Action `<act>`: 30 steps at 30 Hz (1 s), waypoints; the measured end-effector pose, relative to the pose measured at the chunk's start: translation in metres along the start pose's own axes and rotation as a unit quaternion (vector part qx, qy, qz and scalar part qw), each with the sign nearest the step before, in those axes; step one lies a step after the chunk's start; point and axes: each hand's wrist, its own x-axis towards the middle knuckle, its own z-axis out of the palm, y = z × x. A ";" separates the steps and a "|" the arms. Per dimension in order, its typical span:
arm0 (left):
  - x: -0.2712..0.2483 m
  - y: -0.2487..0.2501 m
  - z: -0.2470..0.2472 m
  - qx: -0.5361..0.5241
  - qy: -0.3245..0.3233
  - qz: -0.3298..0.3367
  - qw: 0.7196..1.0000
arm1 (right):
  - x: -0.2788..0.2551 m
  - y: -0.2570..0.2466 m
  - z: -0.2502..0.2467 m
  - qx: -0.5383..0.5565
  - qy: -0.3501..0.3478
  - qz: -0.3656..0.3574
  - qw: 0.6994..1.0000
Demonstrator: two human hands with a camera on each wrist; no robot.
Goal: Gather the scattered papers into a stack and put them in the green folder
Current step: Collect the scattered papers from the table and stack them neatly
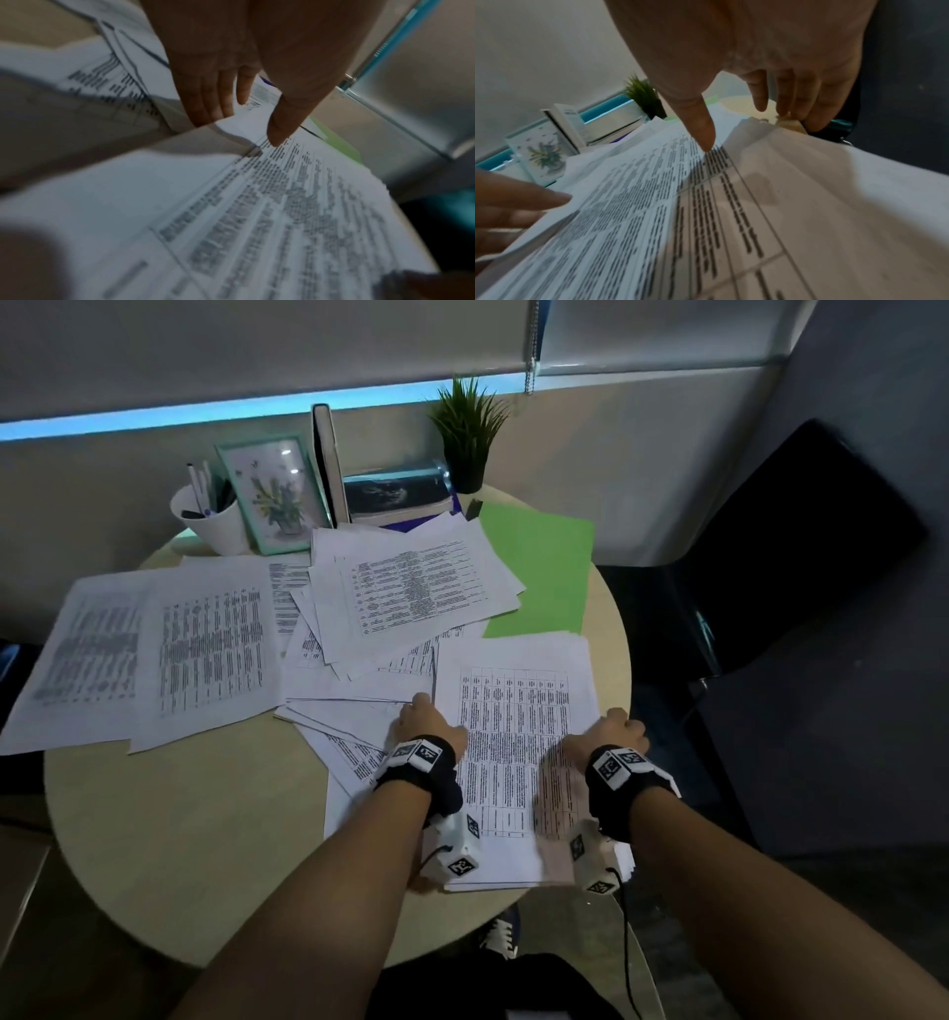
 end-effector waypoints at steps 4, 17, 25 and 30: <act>0.002 0.005 0.004 -0.102 -0.039 -0.039 0.993 | 0.018 0.002 -0.004 -0.031 -0.043 0.018 0.998; 0.001 -0.001 0.017 -0.129 -0.047 -0.013 0.990 | 0.016 -0.008 0.000 0.082 -0.065 -0.019 0.994; -0.012 0.016 -0.031 -0.246 -0.012 0.050 0.968 | 0.012 -0.024 -0.036 0.336 -0.055 -0.072 0.938; -0.026 0.072 -0.079 -0.324 0.060 0.125 0.936 | -0.004 -0.066 -0.082 0.352 0.042 -0.206 0.912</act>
